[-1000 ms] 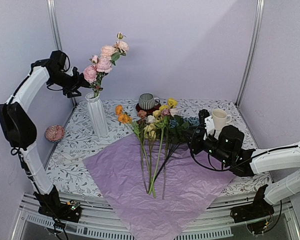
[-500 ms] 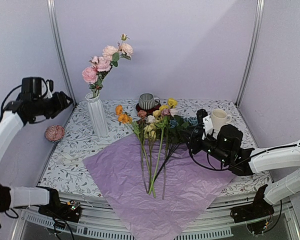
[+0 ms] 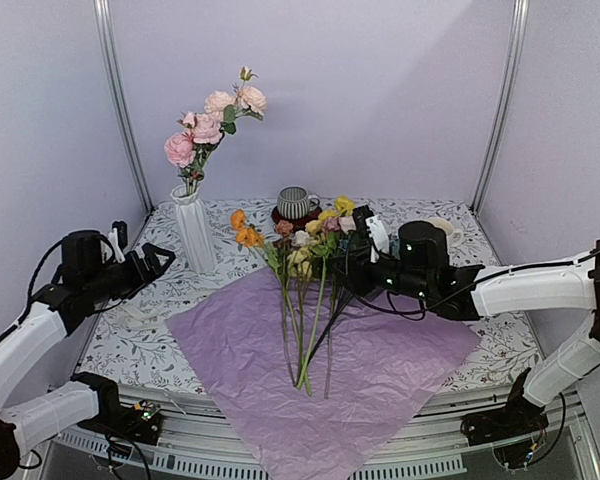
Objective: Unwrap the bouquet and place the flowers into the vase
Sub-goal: Pick up the fake flower from the flattened wrapping paper.
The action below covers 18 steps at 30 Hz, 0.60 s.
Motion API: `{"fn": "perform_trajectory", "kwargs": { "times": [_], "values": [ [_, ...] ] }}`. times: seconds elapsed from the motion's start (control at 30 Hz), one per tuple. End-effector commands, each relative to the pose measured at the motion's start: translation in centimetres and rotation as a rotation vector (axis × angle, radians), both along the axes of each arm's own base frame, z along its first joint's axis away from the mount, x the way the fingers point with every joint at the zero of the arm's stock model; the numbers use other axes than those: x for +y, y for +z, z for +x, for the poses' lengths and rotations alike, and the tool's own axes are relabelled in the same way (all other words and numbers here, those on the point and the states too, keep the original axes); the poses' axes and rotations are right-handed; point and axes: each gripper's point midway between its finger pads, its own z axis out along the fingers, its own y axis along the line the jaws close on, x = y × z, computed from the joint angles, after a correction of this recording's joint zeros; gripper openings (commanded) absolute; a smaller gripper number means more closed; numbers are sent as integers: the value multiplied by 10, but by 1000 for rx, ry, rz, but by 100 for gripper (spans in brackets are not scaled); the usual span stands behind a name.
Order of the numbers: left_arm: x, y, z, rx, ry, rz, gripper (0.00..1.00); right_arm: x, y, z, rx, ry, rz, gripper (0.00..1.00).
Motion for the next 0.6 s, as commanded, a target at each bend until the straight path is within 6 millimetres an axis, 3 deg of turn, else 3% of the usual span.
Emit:
{"fn": "perform_trajectory", "kwargs": {
  "times": [0.0,0.13,0.43,0.57],
  "values": [
    [9,13,-1,-99,58,-31,98,16,-32,-8,283,18,12,38],
    [11,3,-5,-93,74,-92,98,28,-50,-9,409,-11,2,36],
    [-63,-15,-18,-129,-256,-172,93,67,-89,-17,526,-26,-33,34],
    [-93,-20,-27,-152,-304,-143,90,72,-108,-13,559,-73,-54,34]
  ]
}}
